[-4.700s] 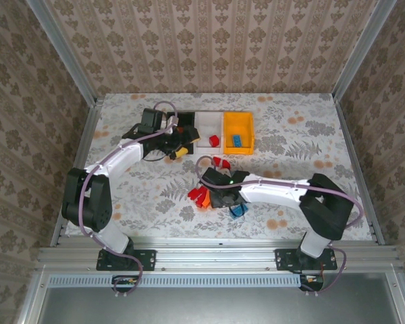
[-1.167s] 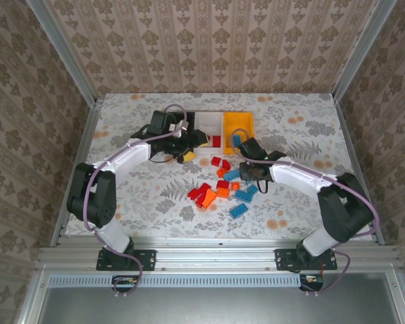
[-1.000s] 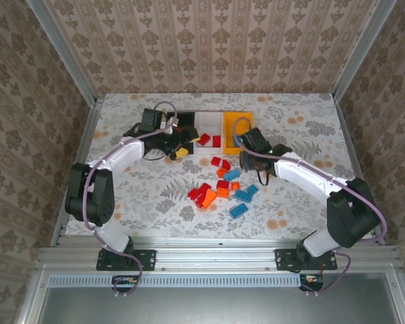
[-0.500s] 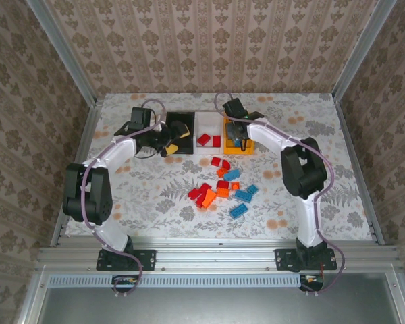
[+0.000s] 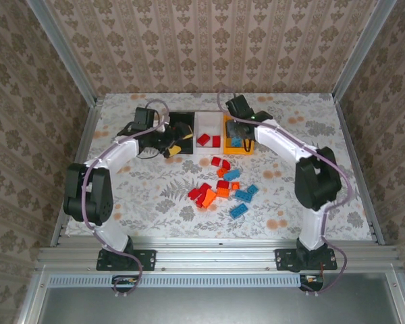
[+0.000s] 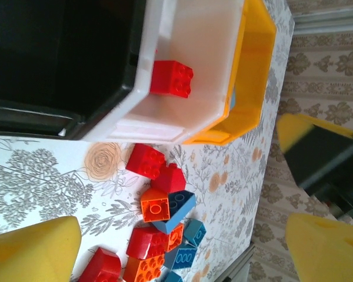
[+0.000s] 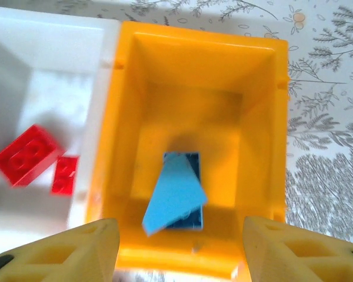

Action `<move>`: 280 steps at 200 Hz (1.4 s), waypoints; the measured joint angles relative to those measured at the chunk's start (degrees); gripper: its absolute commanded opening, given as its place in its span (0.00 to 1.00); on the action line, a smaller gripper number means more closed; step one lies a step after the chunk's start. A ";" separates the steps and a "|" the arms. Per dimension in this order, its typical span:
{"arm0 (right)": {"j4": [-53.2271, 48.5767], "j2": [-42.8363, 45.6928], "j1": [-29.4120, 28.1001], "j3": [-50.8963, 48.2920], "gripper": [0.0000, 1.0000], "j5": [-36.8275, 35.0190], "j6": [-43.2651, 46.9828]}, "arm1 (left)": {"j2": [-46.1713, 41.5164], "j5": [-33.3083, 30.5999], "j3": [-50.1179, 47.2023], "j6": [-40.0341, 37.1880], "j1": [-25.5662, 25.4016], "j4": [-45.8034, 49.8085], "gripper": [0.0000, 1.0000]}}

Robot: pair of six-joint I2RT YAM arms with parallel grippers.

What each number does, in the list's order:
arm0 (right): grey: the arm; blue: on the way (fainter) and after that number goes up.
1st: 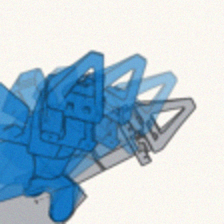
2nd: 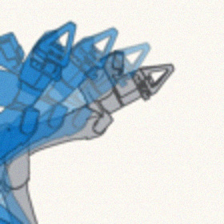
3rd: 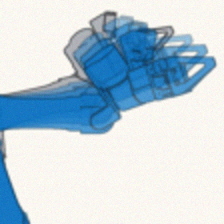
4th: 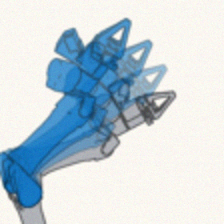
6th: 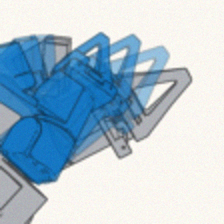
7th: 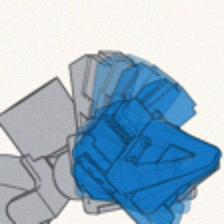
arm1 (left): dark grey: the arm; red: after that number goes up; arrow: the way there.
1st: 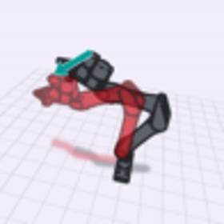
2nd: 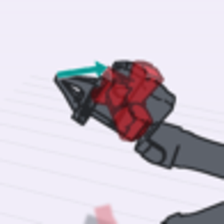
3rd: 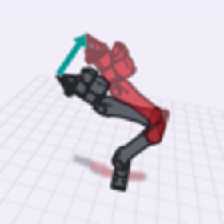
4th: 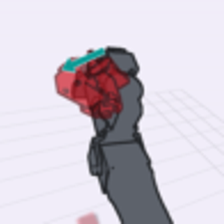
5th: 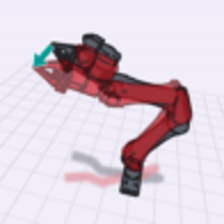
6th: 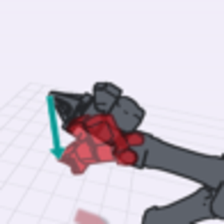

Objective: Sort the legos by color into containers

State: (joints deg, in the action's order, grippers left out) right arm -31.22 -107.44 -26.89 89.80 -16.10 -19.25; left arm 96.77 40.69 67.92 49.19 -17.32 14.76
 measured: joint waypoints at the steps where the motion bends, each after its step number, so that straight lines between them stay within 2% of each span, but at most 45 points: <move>1: 0.04 0.61 -0.26 -0.52 0.59 0.00 -0.13 | 0.02 0.00 0.00 0.00 -0.07 0.00 0.92; 31: 3.19 8.94 -6.45 -11.17 0.65 0.26 -2.38 | 0.00 0.02 0.00 -0.42 -2.49 0.15 0.92; 50: 4.11 8.96 -9.92 -15.63 0.66 1.31 -3.52 | 0.02 0.02 0.02 -0.46 -3.02 0.31 0.92; 62: 4.11 7.69 -10.91 -17.29 0.62 1.90 -3.91 | 0.04 0.00 0.02 -0.61 -2.93 0.37 0.92; 93: 5.44 2.97 -10.45 -17.62 0.51 2.84 -5.53 | 0.04 -0.42 0.66 -1.38 -2.45 1.73 0.91; 133: 5.88 -3.48 -10.03 -14.14 0.51 2.80 -6.56 | 0.22 -0.66 0.85 -1.46 -0.09 1.95 0.91; 166: 6.86 -5.70 -9.62 -13.35 0.37 2.47 -8.04 | 1.01 -0.66 0.85 -1.46 0.81 1.99 0.91; 240: 8.46 -6.27 -8.41 -13.33 0.39 1.29 -8.44 | 1.01 -0.61 0.85 -1.44 0.81 1.79 0.91; 280: 8.98 -6.43 -8.24 -13.33 0.31 1.16 -8.41 | 1.01 -0.59 0.85 -1.44 0.81 1.70 0.91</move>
State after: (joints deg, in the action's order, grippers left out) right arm -22.24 -113.86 -35.14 76.47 -14.94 -27.66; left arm 97.78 40.10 68.77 47.75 -16.51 16.47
